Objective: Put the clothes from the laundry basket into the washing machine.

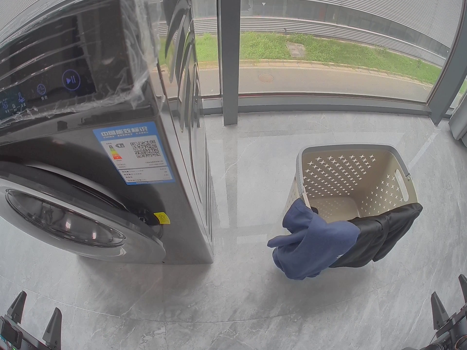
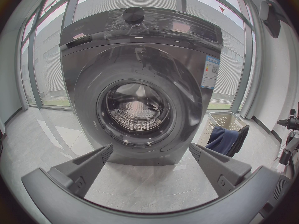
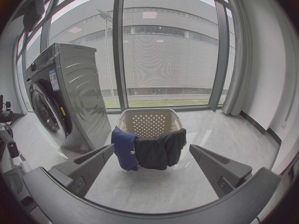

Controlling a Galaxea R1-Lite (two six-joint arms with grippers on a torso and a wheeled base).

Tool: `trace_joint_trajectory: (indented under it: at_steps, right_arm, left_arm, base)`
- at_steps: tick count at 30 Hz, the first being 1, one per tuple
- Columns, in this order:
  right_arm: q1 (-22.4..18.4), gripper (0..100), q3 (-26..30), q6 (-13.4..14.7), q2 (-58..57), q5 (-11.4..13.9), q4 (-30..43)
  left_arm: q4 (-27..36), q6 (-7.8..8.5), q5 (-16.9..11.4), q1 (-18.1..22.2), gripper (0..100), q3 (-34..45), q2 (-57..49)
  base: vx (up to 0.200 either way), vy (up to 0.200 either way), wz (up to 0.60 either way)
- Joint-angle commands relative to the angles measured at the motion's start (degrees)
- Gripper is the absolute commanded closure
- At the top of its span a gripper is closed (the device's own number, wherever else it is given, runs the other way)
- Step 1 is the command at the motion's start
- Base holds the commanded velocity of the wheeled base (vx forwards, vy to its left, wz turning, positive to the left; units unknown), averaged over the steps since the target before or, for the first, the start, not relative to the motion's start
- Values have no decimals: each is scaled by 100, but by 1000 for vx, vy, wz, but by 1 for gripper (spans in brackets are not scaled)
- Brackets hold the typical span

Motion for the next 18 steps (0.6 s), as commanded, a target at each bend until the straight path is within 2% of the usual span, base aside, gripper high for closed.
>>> trace_joint_trajectory:
  at_steps: [1, 8, 18]
  right_arm:
    - [-4, 0, 101, 13, -96, -2, -4]
    - [4, 0, 101, 13, -96, 7, -4]
    - [4, 0, 101, 13, -96, 7, -4]
  left_arm:
    - [2, -4, 2, -2, 0, 92, -104]
    - [2, -4, 2, -2, 0, 92, -104]
    - [2, -4, 2, -2, 0, 92, -104]
  base:
    - [0, 0, 600]
    - [0, 0, 0]
    - [0, 200, 0]
